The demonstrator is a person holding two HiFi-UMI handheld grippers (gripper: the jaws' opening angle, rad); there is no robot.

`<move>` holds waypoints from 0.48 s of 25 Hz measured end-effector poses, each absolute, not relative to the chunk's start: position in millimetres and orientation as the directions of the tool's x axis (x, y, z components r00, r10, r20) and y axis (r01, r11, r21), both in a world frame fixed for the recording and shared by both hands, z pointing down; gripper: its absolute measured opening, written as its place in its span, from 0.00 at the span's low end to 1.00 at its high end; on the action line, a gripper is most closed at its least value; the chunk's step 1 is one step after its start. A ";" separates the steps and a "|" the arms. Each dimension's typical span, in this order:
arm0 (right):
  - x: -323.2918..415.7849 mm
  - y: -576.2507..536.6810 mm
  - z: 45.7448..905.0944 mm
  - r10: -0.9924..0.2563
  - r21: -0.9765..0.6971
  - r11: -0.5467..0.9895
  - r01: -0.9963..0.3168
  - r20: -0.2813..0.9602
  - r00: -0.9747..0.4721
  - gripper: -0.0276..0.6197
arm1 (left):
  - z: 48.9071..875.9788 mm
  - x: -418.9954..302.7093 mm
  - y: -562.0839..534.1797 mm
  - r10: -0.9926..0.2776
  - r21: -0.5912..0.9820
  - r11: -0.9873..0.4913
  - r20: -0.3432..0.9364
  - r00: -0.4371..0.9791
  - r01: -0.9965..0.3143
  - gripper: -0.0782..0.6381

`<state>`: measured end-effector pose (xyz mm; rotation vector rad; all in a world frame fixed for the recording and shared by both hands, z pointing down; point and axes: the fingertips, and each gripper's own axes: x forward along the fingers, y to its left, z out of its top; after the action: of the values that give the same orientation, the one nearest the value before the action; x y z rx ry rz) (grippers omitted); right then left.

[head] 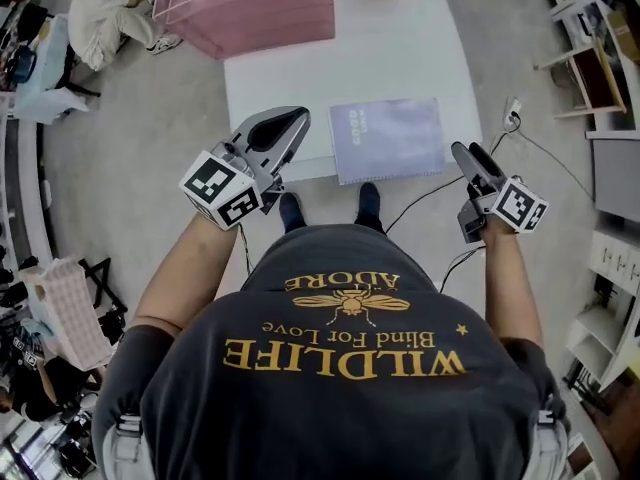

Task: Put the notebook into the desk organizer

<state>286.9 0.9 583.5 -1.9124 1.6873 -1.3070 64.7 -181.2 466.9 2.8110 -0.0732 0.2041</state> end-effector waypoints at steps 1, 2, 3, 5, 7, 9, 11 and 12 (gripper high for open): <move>283.1 11.2 595.1 -0.884 -0.728 -0.328 -0.602 0.461 -0.076 0.60 | 470.6 64.9 -180.1 -0.010 0.312 -0.948 0.152 0.988 -0.057 0.11; 279.0 20.9 606.8 -0.875 -0.743 -0.364 -0.561 0.480 -0.068 0.60 | 473.6 65.1 -179.2 0.005 0.314 -0.949 0.154 0.988 -0.044 0.11; 274.6 29.2 618.6 -0.866 -0.755 -0.390 -0.527 0.495 -0.069 0.60 | 476.0 65.5 -178.8 0.017 0.318 -0.948 0.156 0.988 -0.034 0.11; 263.3 44.0 645.6 -0.839 -0.765 -0.445 -0.465 0.538 -0.083 0.60 | 480.2 66.7 -179.0 0.030 0.330 -0.944 0.160 0.987 -0.025 0.11; 242.4 48.4 670.1 -0.833 -0.798 -0.458 -0.390 0.539 -0.126 0.60 | 484.3 66.9 -178.1 0.041 0.337 -0.941 0.172 0.984 -0.020 0.11; 221.6 45.7 689.7 -0.835 -0.828 -0.455 -0.328 0.524 -0.166 0.60 | 488.6 65.4 -176.4 0.050 0.339 -0.941 0.186 0.981 -0.016 0.11; 207.9 36.3 702.3 -0.849 -0.858 -0.441 -0.264 0.494 -0.188 0.60 | 493.1 63.1 -175.5 0.054 0.347 -0.938 0.196 0.979 -0.017 0.11; 204.8 31.3 707.5 -0.855 -0.868 -0.436 -0.239 0.482 -0.191 0.60 | 495.4 61.5 -175.7 0.054 0.351 -0.936 0.200 0.978 -0.020 0.11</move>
<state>204.8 31.3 707.5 -1.5902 1.2737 -1.6699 61.5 -175.7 495.4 2.7668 0.0249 0.2939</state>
